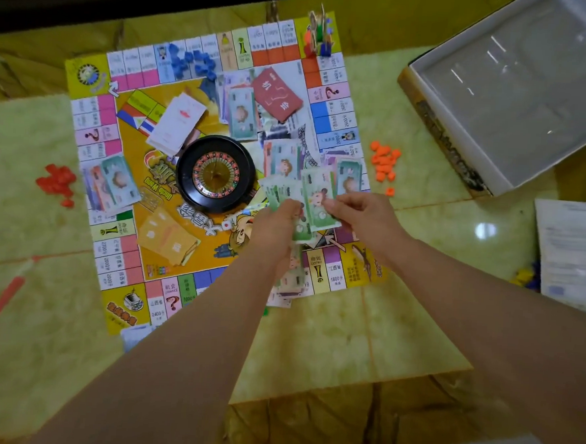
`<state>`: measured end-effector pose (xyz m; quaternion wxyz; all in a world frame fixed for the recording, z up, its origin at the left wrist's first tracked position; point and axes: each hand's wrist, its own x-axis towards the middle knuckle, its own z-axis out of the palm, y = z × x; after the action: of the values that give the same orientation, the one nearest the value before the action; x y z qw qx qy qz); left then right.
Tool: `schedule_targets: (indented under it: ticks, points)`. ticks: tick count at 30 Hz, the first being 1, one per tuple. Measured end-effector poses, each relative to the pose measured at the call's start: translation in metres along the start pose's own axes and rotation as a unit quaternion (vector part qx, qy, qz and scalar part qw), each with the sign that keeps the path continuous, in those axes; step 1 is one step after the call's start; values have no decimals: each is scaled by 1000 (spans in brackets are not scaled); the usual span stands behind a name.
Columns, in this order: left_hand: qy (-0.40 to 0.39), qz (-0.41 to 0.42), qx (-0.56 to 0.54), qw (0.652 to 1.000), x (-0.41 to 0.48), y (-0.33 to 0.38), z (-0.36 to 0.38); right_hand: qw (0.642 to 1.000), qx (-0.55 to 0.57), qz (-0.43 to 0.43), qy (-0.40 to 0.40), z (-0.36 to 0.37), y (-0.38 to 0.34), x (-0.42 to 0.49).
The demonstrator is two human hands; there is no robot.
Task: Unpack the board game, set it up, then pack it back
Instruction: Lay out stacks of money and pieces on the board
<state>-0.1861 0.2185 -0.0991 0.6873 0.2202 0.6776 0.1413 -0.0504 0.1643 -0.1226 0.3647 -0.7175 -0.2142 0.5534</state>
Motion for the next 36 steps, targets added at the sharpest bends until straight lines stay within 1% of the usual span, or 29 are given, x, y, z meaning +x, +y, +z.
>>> schedule_targets:
  ticks: [2,4,7,9,12,13,14,16,18,20,22,24,26,28,31,36]
  points:
    - [5,19,-10,1000,7,5,4,999,8,6,44,-6,-1,12]
    - [-3,44,-30,999,12,10,6,994,-18,12,110,-10,2,27]
    - [-9,55,-18,998,25,11,9,978,-62,36,194,-13,10,46]
    - [-14,53,-15,998,28,11,10,969,-114,35,217,-11,14,51]
    - [25,35,7,999,34,14,13,947,-230,22,223,-6,16,54]
    - [30,37,8,999,39,13,13,941,-248,9,230,-5,15,53]
    - [34,38,6,999,39,15,13,941,-243,-11,234,-3,14,53]
    - [46,41,4,998,42,17,12,964,-162,-53,204,2,8,52]
    - [50,34,-19,998,38,24,14,988,-77,-58,118,7,-2,50]
    - [51,16,-34,998,37,33,14,997,-58,-41,13,12,-13,51]
    - [46,3,-53,998,34,43,14,996,-69,-32,-43,16,-22,54]
    - [35,-6,-65,997,37,52,10,995,-76,-33,-50,21,-32,58]
    - [34,5,-91,995,42,60,4,996,-71,-31,-39,26,-42,61]
    - [31,16,-90,995,46,71,-4,997,-62,-31,-34,32,-54,66]
    - [99,51,-72,991,57,86,-19,999,-41,-29,-7,46,-76,82]
    - [137,126,-73,980,74,104,-51,995,-78,-21,49,84,-102,121]
